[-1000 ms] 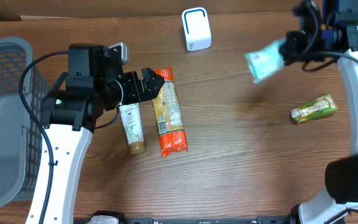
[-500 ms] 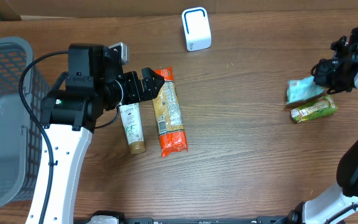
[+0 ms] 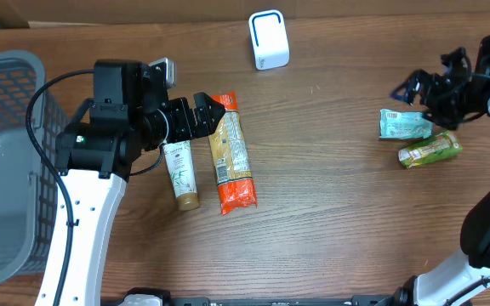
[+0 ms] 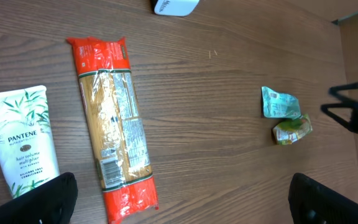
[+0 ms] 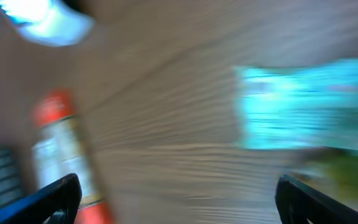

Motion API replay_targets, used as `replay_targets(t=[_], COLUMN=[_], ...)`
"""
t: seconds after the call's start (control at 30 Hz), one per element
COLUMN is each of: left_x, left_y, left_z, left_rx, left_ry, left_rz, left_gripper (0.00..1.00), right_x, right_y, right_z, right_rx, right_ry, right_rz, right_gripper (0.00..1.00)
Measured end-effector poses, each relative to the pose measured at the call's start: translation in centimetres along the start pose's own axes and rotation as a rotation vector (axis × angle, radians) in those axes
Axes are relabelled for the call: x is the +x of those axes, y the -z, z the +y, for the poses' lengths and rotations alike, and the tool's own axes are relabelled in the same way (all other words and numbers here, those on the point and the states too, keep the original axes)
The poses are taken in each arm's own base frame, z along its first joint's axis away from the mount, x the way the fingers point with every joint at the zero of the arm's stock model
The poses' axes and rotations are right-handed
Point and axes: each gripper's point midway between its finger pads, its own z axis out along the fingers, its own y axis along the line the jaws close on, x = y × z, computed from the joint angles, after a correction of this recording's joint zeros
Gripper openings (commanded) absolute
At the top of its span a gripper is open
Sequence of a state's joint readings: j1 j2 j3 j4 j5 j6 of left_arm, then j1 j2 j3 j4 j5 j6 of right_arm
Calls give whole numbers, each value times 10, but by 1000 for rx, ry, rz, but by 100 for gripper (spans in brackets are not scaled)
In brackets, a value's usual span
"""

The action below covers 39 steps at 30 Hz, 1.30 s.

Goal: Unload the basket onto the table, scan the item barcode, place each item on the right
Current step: 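Carry the mint-green packet right and release it beside the tea pouch, then move the right gripper to the spaghetti packet and grasp it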

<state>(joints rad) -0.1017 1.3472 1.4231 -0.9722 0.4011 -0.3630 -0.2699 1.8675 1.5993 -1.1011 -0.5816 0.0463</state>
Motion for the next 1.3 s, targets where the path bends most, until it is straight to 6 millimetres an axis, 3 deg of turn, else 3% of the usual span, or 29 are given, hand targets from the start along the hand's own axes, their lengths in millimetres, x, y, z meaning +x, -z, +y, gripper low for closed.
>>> replay_targets(t=[0.13, 0.23, 0.3, 0.4, 0.5, 0.57, 0.7, 0.83, 0.97, 1.1, 1.3], left_x=[0, 0, 0, 0, 0, 0, 0, 0, 0, 0, 0], left_y=[0, 0, 0, 0, 0, 0, 0, 0, 0, 0, 0], left_z=[0, 0, 0, 0, 0, 0, 0, 0, 0, 0, 0], left_rx=[0, 0, 0, 0, 0, 0, 0, 0, 0, 0, 0], left_ry=[0, 0, 0, 0, 0, 0, 0, 0, 0, 0, 0], left_rz=[0, 0, 0, 0, 0, 0, 0, 0, 0, 0, 0], left_gripper=[100, 100, 100, 100, 100, 100, 100, 99, 99, 100, 100], right_x=[8, 21, 38, 64, 91, 106, 134, 152, 167, 176, 180], right_y=[-12, -32, -52, -77, -106, -125, -170, -222, -255, -270, -277], right_z=[53, 102, 143, 186, 223, 237, 243, 226, 211, 210, 215], right_rx=[-180, -263, -308, -321, -300, -277, -213, -137, -92, -89, -94], right_ry=[71, 198, 314, 421, 512, 545, 585, 591, 595, 610, 618], right_rz=[35, 66, 91, 115, 120, 123, 159, 200, 233, 238, 227], right_gripper=[100, 100, 97, 91, 85, 84, 82, 82, 81, 77, 67])
